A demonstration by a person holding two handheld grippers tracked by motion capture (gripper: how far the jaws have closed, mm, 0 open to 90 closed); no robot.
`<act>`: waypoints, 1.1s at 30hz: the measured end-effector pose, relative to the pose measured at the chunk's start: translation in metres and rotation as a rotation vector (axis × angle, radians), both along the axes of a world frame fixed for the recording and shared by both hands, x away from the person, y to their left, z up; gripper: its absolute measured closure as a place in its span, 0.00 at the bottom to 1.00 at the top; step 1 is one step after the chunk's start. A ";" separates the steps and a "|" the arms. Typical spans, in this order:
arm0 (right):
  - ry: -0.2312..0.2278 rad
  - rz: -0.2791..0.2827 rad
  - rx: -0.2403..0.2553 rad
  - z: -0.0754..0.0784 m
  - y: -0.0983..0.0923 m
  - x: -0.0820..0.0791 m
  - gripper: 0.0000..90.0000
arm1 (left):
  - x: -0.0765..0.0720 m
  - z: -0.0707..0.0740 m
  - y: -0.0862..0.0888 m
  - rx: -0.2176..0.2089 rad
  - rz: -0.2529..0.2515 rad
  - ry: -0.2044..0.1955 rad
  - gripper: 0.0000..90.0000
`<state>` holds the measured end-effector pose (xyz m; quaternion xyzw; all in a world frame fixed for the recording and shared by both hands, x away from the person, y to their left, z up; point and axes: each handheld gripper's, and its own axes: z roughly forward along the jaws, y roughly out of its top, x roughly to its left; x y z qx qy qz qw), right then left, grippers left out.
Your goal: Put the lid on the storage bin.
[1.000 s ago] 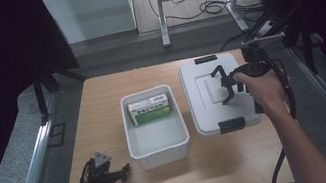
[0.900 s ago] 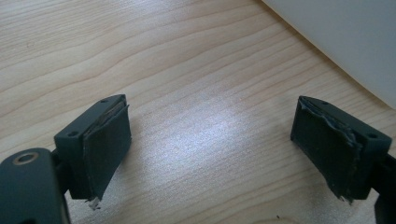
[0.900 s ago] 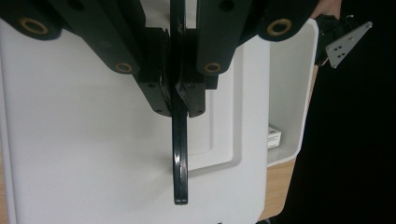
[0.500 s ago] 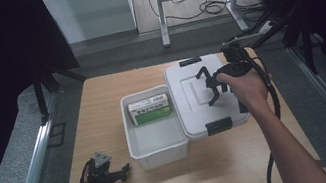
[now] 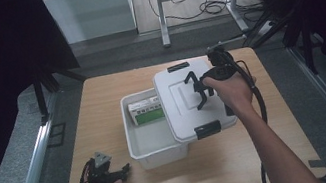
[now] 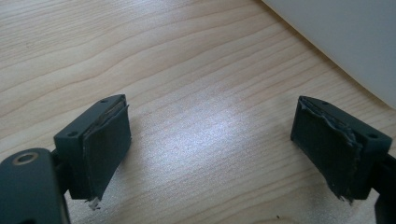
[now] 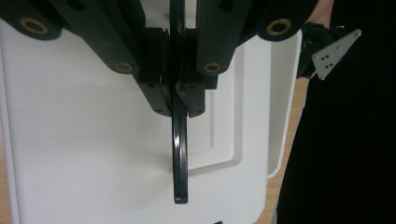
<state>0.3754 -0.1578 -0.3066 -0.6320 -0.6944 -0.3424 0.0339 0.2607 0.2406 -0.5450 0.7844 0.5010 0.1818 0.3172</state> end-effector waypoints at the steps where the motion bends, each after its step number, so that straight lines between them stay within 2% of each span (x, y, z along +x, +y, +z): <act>1: 0.001 0.004 0.001 0.000 0.002 0.000 0.93 | 0.000 0.000 0.000 0.000 0.001 0.000 0.13; 11: 0.009 0.026 0.018 -0.003 0.017 0.002 0.94 | 0.000 0.000 0.000 0.000 0.000 0.000 0.13; 33: 0.037 0.011 0.035 -0.007 0.044 0.002 0.93 | 0.000 0.000 0.000 0.001 -0.001 -0.001 0.13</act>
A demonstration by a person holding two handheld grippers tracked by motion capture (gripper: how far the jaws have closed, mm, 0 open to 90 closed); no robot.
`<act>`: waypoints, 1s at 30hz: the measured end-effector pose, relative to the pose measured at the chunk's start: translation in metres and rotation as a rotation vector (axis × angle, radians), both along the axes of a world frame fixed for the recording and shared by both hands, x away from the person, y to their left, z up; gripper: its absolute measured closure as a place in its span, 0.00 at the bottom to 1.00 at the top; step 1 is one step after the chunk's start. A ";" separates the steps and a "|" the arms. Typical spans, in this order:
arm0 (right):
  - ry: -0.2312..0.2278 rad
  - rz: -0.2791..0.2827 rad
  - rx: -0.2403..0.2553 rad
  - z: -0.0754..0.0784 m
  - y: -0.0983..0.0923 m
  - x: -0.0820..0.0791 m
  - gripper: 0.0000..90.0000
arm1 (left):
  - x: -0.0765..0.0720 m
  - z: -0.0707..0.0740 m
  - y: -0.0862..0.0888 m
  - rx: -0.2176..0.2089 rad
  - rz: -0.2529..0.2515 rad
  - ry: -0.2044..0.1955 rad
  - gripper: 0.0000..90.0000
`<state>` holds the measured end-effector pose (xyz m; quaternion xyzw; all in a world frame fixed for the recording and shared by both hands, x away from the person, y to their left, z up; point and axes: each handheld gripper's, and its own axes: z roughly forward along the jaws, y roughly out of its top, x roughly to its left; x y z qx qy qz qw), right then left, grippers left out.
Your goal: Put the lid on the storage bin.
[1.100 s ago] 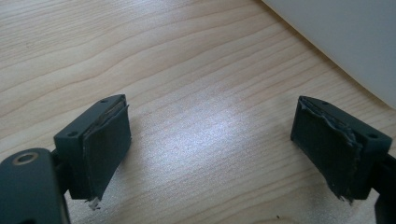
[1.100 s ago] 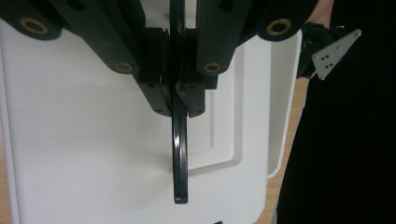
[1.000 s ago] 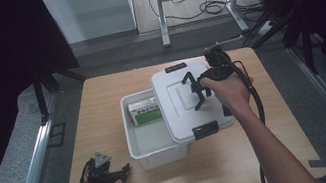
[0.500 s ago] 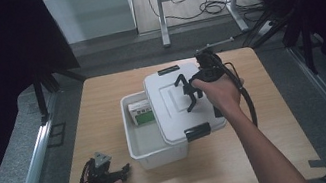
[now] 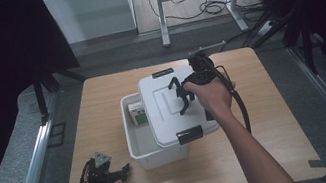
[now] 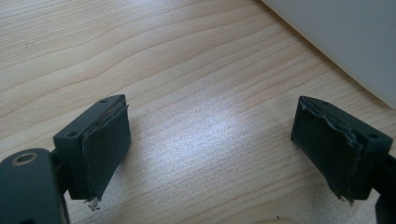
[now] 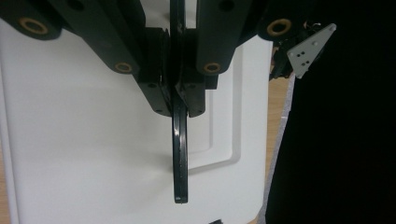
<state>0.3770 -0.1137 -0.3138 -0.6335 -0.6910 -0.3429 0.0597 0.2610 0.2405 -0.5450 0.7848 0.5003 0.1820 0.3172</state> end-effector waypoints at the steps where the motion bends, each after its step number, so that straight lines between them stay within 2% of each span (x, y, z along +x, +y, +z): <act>1: 0.000 0.000 0.000 0.000 0.000 0.000 0.93 | 0.000 0.000 0.000 0.000 0.000 0.000 0.13; 7: 0.010 -0.017 0.020 0.003 0.012 0.001 0.93 | 0.000 0.000 0.000 0.000 0.000 0.001 0.13; 16: 0.027 -0.015 0.012 0.003 0.029 -0.001 0.93 | 0.000 0.000 0.000 -0.001 0.000 0.001 0.13; 19: 0.048 -0.023 0.030 -0.004 0.033 0.000 0.93 | 0.000 0.000 0.000 0.000 0.000 0.001 0.13; 22: 0.057 -0.027 0.025 -0.009 0.037 0.001 0.93 | 0.000 0.000 0.000 0.000 0.000 0.000 0.13; 30: 0.082 -0.033 0.054 -0.014 0.045 0.002 0.93 | 0.000 0.000 0.000 0.000 0.000 0.001 0.13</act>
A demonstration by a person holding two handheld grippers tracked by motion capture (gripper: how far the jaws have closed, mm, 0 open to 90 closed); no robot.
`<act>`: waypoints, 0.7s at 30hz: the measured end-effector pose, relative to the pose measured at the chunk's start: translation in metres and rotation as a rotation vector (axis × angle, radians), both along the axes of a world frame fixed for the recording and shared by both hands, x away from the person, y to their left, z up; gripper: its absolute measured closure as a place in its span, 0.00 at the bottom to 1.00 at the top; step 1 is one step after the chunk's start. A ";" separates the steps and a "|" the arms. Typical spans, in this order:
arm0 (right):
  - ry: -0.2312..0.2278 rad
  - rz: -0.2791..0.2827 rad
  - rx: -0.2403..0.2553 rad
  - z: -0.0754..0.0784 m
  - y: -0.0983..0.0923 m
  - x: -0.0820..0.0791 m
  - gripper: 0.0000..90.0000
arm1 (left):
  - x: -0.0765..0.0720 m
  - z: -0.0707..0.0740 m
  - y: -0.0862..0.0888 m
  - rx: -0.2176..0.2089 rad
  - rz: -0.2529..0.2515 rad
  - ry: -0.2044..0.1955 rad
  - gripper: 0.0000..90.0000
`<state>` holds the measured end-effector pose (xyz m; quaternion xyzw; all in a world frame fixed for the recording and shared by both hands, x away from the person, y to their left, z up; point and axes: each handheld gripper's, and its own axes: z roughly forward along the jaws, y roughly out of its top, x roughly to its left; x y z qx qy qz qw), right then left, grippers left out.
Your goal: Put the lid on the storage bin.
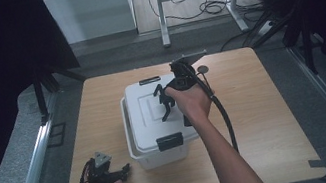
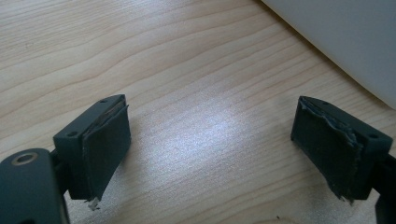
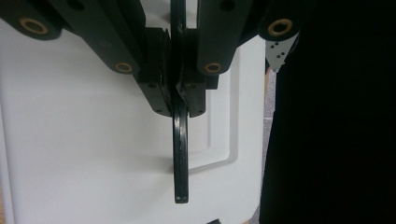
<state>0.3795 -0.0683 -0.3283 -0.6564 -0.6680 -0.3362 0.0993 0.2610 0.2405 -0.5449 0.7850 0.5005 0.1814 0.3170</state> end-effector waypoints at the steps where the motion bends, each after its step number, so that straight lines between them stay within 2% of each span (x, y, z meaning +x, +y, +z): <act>1: 0.000 0.003 0.001 0.000 0.001 0.000 0.93 | 0.000 0.000 0.000 0.000 0.000 0.000 0.13; 11: 0.012 0.008 -0.007 -0.004 0.015 0.001 0.93 | 0.000 0.000 0.000 -0.001 -0.002 -0.001 0.13; 21: 0.020 0.002 -0.001 -0.010 0.020 0.003 0.93 | 0.000 0.000 0.000 -0.001 -0.002 -0.002 0.13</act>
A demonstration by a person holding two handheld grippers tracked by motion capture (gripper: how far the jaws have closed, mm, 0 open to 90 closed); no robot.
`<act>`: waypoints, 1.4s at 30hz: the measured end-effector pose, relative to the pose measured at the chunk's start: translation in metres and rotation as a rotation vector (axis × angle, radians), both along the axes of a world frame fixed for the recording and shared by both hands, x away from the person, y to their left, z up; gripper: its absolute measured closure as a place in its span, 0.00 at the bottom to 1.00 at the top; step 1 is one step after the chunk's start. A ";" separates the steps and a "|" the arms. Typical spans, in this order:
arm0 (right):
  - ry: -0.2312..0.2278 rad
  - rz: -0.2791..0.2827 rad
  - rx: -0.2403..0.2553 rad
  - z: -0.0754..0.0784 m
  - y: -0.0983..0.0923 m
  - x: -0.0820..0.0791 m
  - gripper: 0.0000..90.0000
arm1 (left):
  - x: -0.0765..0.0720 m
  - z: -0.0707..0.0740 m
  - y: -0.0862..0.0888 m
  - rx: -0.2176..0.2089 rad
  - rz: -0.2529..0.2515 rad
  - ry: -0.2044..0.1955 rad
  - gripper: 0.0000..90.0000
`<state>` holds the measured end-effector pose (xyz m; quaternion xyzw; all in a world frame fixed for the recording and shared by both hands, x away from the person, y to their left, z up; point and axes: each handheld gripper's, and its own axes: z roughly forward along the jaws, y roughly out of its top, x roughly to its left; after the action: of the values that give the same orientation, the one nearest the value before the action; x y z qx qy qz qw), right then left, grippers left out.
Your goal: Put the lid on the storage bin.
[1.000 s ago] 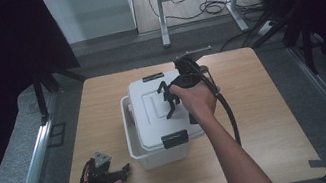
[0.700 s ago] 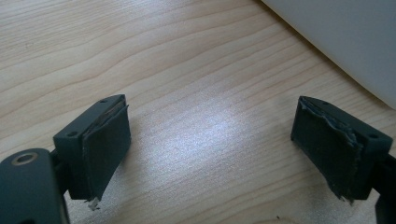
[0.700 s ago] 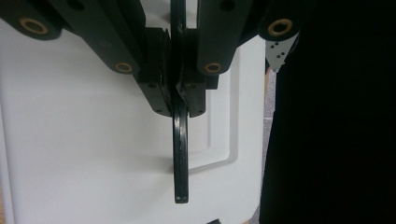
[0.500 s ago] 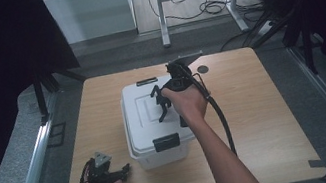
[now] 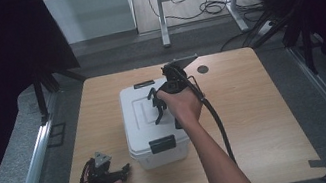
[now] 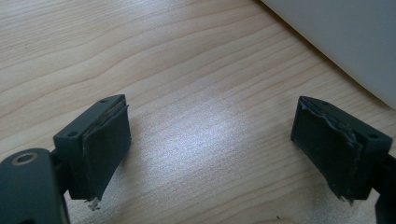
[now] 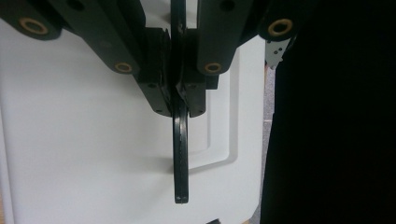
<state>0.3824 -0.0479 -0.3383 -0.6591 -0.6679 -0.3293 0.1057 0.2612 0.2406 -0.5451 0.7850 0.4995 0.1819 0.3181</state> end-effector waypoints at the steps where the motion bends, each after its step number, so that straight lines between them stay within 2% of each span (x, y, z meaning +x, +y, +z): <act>1: 0.004 -0.001 0.001 -0.001 0.000 0.000 0.93 | 0.000 0.000 0.000 0.000 0.000 0.000 0.13; 26: 0.024 -0.004 0.005 -0.020 0.010 0.006 0.93 | 0.000 0.000 0.000 0.000 -0.004 0.001 0.13; 33: 0.031 0.003 -0.004 -0.029 0.009 0.007 0.93 | 0.000 0.000 0.000 0.001 -0.005 0.001 0.13; 42: 0.028 0.014 -0.002 -0.032 0.007 0.007 0.93 | 0.000 0.000 0.000 0.000 -0.005 0.001 0.13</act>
<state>0.3890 -0.0407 -0.3707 -0.6591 -0.6711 -0.3188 0.1166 0.2613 0.2410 -0.5450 0.7863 0.4979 0.1807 0.3181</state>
